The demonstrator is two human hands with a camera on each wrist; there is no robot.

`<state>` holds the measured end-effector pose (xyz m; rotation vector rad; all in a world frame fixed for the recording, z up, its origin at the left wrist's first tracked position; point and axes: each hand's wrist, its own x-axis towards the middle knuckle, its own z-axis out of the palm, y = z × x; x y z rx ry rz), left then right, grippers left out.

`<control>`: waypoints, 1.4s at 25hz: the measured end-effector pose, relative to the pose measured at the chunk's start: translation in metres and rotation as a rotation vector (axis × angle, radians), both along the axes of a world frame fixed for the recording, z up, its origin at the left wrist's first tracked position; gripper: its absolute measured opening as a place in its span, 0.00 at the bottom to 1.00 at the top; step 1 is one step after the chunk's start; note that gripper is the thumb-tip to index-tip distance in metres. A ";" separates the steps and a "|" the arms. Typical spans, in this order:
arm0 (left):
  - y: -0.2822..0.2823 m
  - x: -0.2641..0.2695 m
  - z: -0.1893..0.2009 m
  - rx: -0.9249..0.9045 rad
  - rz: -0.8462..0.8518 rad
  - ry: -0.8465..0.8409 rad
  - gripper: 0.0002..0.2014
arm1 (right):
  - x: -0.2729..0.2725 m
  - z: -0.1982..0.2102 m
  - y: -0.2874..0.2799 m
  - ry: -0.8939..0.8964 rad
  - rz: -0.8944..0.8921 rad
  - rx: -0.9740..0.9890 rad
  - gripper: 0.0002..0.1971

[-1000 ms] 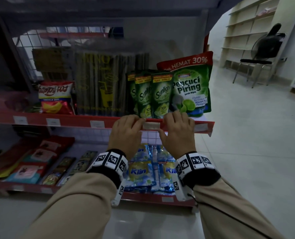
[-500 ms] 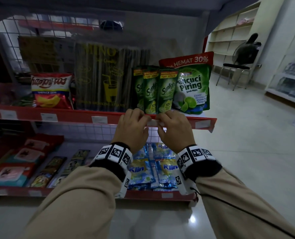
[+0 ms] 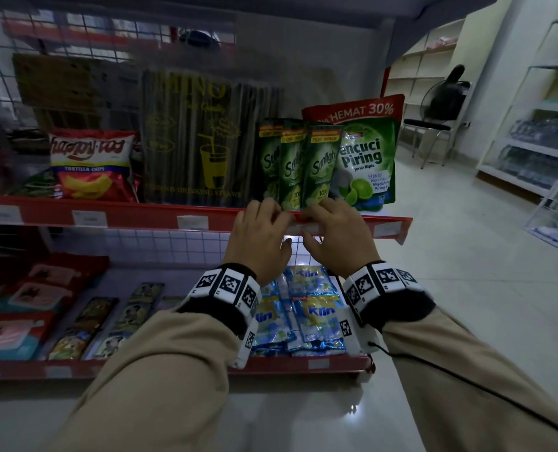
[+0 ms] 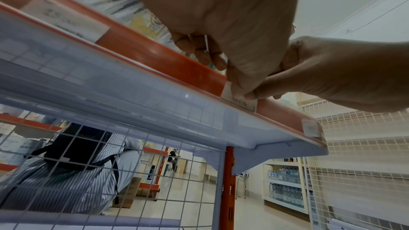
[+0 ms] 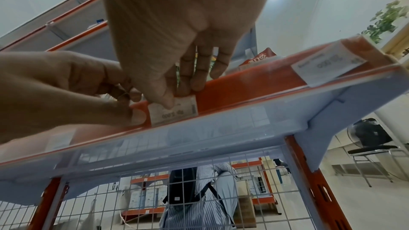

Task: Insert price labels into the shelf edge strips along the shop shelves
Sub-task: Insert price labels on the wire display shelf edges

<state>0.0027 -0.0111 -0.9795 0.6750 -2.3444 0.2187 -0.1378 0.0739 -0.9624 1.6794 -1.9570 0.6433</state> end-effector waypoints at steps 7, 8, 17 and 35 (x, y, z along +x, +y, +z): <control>-0.002 0.006 0.004 0.076 -0.075 0.048 0.17 | -0.004 0.016 -0.008 -0.350 0.077 -0.013 0.05; -0.002 0.006 0.006 0.112 -0.097 0.088 0.18 | -0.005 0.019 -0.006 -0.398 0.103 -0.045 0.03; -0.005 0.005 0.006 0.284 -0.173 0.212 0.16 | -0.003 0.020 -0.005 -0.568 0.113 -0.233 0.07; -0.014 0.001 0.015 0.240 -0.109 0.087 0.10 | 0.002 0.021 -0.005 -0.740 0.247 -0.226 0.04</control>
